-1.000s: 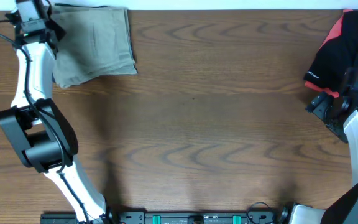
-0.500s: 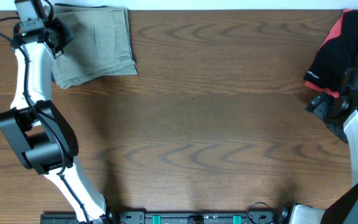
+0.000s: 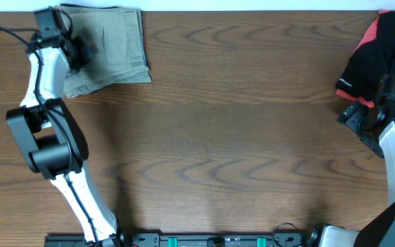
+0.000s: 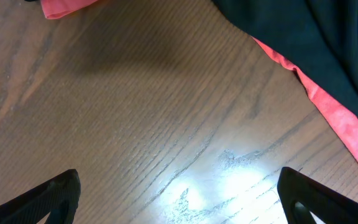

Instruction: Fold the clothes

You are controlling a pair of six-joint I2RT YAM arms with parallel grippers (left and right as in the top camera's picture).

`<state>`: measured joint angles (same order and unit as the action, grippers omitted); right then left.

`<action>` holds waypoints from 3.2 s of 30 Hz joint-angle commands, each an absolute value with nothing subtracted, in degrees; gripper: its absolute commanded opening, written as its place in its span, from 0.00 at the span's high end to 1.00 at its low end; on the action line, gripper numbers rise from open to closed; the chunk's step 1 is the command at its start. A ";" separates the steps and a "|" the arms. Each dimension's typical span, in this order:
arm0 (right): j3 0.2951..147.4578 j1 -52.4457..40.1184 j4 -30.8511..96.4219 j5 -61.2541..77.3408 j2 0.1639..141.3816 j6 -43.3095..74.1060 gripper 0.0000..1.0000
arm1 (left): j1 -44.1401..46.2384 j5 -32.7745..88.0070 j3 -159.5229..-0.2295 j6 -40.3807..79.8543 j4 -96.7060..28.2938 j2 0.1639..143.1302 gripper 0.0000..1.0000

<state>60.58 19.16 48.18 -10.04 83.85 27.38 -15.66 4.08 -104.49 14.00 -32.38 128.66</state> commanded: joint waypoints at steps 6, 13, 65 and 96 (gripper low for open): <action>61.01 19.49 48.18 -10.46 83.24 26.70 0.01 | -19.33 -1.34 -104.22 11.38 -33.50 128.97 0.76; 61.01 19.49 48.21 -10.46 83.24 26.70 0.01 | -17.50 -0.45 -104.60 11.44 -32.99 121.30 0.76; 61.01 19.49 48.21 -10.46 83.24 26.70 0.01 | -5.23 19.90 -102.56 14.48 -74.39 91.53 0.02; 61.01 19.49 48.21 -10.46 83.24 26.70 0.01 | 10.70 18.61 -71.68 20.05 -78.19 52.42 0.02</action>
